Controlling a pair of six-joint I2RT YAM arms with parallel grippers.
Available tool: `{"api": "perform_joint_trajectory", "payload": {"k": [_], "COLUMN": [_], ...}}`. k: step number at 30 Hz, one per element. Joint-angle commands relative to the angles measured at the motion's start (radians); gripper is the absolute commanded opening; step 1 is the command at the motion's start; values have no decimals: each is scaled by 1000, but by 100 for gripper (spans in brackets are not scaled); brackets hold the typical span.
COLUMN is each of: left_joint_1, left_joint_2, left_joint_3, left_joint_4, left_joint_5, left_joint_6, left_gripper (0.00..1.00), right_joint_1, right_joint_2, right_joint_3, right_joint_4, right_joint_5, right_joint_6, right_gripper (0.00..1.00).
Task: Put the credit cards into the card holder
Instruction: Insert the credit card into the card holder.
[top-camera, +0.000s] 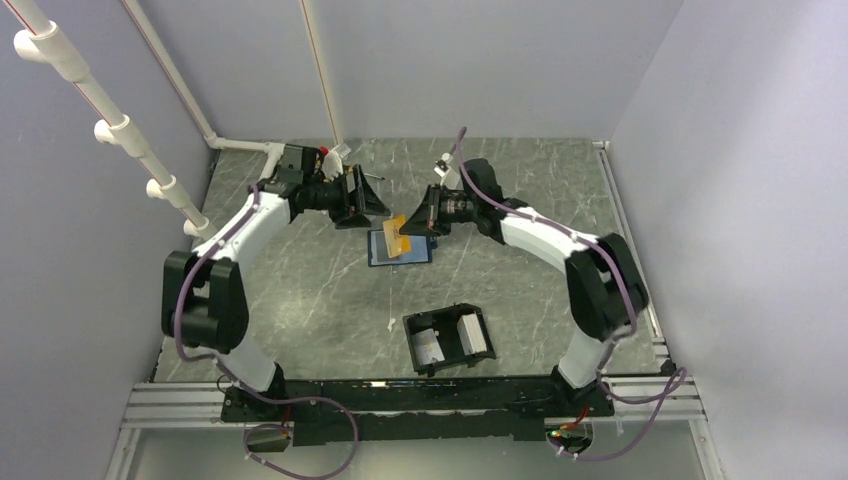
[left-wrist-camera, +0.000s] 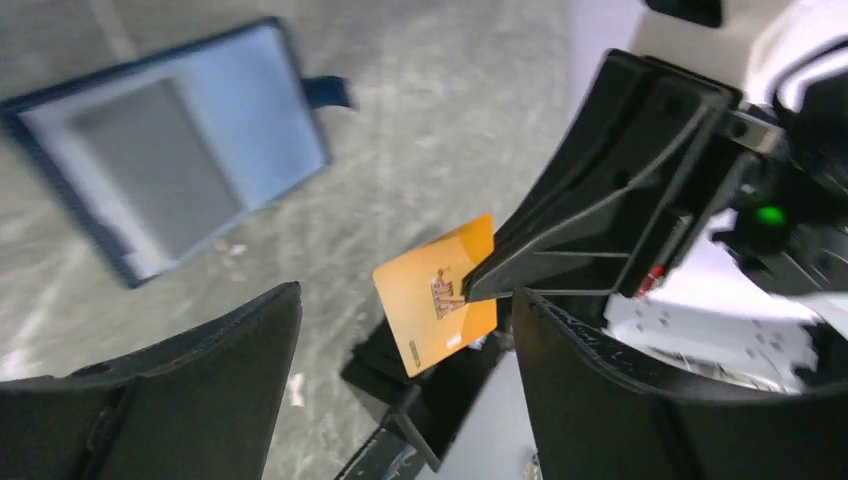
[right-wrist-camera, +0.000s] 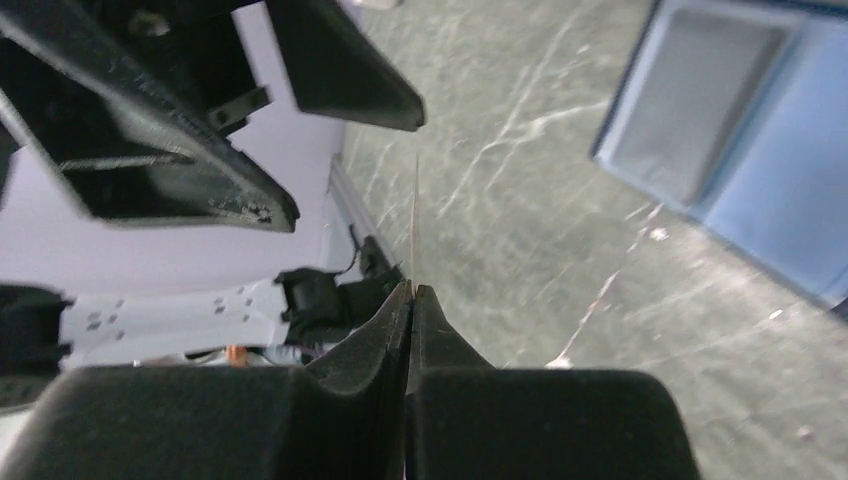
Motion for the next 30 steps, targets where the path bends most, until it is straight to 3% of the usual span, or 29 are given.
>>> {"api": "perform_joint_trajectory", "payload": {"k": [1, 8, 15, 24, 30], "left_joint_1": [7, 6, 0, -30, -49], "left_joint_2": [125, 363, 462, 515, 532], "left_joint_3": [110, 200, 227, 225, 214], "left_joint_4": [-308, -311, -305, -317, -299], "left_joint_5": [-291, -352, -380, -469, -496], "left_joint_6": [147, 147, 147, 138, 124], "left_gripper": [85, 78, 71, 63, 64], "right_joint_1": [-11, -59, -87, -87, -89], "right_joint_2": [152, 352, 479, 548, 569], "right_joint_3": [154, 348, 473, 505, 509], "right_joint_4": [-133, -338, -519, -490, -475], "right_joint_5": [37, 2, -42, -66, -78], "right_joint_6": [-84, -229, -394, -402, -398], "right_gripper": [0, 0, 0, 0, 0]}}
